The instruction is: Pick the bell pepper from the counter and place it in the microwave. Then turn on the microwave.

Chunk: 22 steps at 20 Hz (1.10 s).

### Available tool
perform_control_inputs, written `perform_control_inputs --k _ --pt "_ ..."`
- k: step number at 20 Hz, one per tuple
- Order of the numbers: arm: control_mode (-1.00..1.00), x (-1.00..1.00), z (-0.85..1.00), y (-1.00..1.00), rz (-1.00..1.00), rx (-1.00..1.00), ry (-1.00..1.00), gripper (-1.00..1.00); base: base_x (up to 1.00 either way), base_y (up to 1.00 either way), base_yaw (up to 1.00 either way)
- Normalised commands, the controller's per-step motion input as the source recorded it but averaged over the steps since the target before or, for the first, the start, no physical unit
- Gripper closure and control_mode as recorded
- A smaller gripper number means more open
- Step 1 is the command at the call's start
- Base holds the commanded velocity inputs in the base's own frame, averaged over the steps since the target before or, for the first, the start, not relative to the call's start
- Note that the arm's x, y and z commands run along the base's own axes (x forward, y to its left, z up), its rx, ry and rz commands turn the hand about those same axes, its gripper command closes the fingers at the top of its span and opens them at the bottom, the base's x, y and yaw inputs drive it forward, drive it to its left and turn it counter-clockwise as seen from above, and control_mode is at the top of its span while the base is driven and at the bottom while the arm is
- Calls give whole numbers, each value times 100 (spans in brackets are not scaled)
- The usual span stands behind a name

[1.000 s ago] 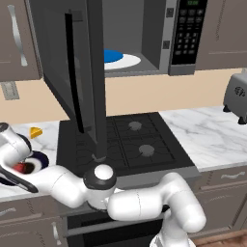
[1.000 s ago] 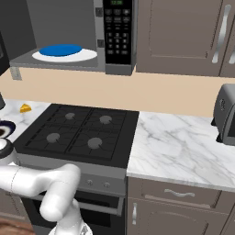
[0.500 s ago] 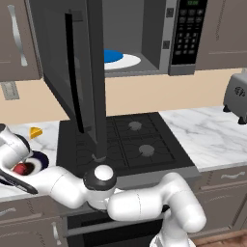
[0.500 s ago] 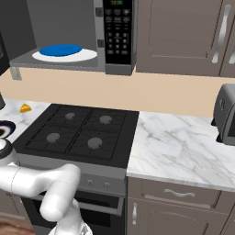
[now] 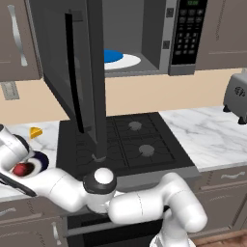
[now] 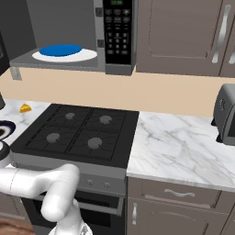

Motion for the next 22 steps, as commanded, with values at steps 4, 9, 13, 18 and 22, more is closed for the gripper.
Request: perform_control_inputs --k 4,9,13,18,22 --pt "-100 -8 -6 -24 -2 0 -2 -100 0 0 0" --pt "-100 -2 -13 -18 0 0 -3 -100 0 0 0" --pt "-100 0 -18 -5 0 0 -6 -100 0 0 0" --pt "-100 6 -15 0 0 0 -9 -100 0 0 0" --pt "-100 9 -7 0 0 0 -6 -100 0 0 0"
